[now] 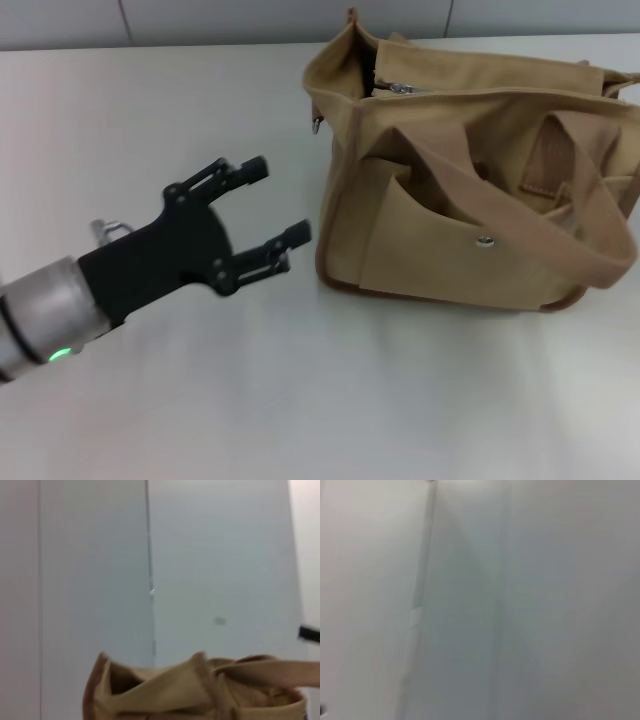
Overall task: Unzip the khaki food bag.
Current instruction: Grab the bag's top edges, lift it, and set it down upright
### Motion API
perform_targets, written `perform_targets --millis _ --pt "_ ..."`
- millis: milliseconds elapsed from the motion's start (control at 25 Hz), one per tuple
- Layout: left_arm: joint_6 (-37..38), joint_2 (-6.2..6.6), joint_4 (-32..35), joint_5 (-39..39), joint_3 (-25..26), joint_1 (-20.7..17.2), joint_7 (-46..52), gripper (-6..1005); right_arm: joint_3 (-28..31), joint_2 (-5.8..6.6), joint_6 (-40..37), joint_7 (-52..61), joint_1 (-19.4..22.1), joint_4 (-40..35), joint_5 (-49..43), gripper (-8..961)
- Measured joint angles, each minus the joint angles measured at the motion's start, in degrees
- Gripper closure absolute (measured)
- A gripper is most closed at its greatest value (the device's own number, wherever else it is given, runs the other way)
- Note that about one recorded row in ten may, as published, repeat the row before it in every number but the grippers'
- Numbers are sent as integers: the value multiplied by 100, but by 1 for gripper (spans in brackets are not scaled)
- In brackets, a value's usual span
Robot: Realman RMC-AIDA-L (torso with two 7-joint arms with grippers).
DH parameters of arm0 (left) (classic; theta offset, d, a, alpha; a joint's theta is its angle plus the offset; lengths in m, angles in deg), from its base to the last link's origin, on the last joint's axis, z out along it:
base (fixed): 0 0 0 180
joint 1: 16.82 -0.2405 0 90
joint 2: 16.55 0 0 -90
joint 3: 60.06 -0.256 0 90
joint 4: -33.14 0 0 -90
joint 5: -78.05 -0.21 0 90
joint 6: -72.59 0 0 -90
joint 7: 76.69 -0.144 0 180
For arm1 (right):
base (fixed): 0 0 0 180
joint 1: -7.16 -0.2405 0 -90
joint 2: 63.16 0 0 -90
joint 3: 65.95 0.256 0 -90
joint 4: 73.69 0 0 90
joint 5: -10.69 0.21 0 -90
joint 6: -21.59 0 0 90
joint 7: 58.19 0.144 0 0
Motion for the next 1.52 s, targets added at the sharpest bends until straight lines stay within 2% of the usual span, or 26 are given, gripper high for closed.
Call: perform_targets --millis 120,160,200,360,560,640,840,1000,1160,1320,1520 --pt "-332 0 -335 83 0 317 -5 173 538 9 24 -134 77 198 152 161" --pt "-467 -2 -553 90 -2 535 -51 174 731 9 25 -154 86 228 159 161" --pt "-467 -2 -553 90 -2 535 -51 175 731 9 25 -154 86 228 159 161" --pt "-715 -4 -1039 94 37 1038 -285 178 798 13 47 -161 98 233 167 162" --pt "-885 -4 -1250 94 52 1316 -297 183 805 2 64 -163 79 237 169 162" --pt "-885 -4 -1250 94 52 1316 -297 185 806 -5 71 -163 73 238 170 162" --pt "-1308 -4 -1569 99 432 1557 -297 189 809 -30 102 -165 38 238 174 163" --pt "-1521 -4 -1682 52 432 1701 -297 193 812 -40 103 -166 16 238 177 163" --pt "-1583 -4 -1741 47 474 1729 -301 305 814 -42 100 -166 -2 245 178 163" --pt "-1582 -4 -1862 47 814 1678 -303 417 816 -43 103 -166 -5 270 179 163" --pt "-1642 -4 -1954 40 881 1676 -305 621 816 -43 103 -169 -31 303 179 164"
